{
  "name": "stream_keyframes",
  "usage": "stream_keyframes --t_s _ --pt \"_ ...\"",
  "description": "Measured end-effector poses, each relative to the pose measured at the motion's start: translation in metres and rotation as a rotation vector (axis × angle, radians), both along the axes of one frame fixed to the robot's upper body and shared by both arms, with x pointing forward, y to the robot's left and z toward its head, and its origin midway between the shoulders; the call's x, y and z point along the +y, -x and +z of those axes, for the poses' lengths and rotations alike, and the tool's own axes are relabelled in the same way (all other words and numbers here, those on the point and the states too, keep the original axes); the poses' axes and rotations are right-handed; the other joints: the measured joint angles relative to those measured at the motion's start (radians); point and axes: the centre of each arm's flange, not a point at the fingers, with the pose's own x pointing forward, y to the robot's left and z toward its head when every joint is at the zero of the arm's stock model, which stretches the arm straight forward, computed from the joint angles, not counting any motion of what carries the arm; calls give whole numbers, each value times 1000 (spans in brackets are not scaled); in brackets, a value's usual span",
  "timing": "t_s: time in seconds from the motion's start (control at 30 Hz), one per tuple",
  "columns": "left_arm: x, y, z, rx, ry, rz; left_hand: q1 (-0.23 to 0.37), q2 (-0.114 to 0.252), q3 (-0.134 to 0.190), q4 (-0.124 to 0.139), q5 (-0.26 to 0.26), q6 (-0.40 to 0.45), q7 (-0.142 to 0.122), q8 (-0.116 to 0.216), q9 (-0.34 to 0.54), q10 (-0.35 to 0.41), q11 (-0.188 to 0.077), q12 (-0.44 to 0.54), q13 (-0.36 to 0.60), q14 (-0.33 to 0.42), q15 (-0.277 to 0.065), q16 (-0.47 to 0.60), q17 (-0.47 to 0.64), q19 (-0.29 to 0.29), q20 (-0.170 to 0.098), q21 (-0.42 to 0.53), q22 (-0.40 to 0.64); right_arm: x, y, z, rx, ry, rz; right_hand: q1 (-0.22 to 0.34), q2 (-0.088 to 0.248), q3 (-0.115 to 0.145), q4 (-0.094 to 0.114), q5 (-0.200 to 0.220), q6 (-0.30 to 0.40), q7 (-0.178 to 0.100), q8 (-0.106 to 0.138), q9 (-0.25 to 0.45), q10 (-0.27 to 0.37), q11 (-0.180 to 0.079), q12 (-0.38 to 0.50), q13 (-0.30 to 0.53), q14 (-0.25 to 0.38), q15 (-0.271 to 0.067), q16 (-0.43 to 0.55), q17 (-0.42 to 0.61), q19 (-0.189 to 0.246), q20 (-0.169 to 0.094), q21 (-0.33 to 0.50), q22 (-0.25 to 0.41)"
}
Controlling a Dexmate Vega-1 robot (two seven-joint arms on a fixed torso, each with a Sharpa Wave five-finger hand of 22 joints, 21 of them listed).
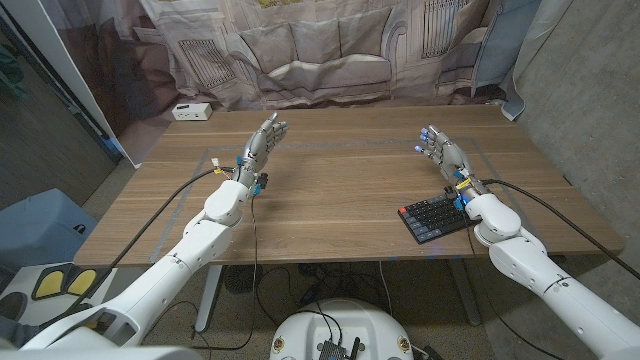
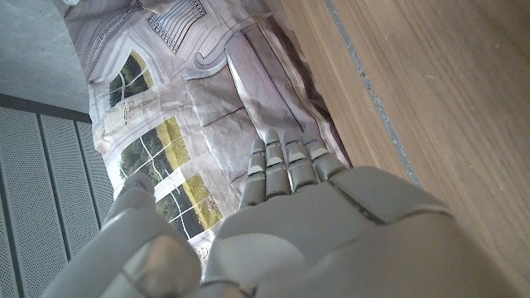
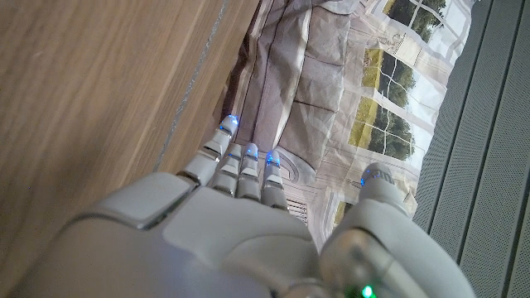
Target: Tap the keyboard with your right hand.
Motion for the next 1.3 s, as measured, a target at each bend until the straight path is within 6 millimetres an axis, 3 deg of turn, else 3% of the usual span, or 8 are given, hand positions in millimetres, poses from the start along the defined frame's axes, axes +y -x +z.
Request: stream_keyframes --t_s 0.4,0.6,1.3 --pt "3 4 -5 6 38 -2 7 7 3 -3 0 0 0 0 0 0 0 -2 0 -6 1 -8 0 -31 -12 -8 0 6 -17 2 26 -46 91 -10 6 -4 12 0 26 -4 0 -2 11 -11 0 2 7 -7 0 5 0 0 -5 0" --pt "3 4 -7 17 50 0 13 13 7 -7 0 0 0 0 0 0 0 -4 0 -8 0 -8 0 -14 -21 -5 0 7 -26 5 35 -73 124 -10 6 -4 12 0 26 -4 0 -2 11 -11 -4 2 7 -7 0 5 0 0 -11 0" --pt "0 8 -7 29 46 26 13 13 11 -11 -4 0 0 0 0 -4 3 -4 0 -13 5 -8 0 -16 -16 -2 0 1 -51 4 80 -95 186 -15 1 -4 12 0 45 2 0 -2 31 -5 -4 0 18 -7 0 5 5 6 -13 0"
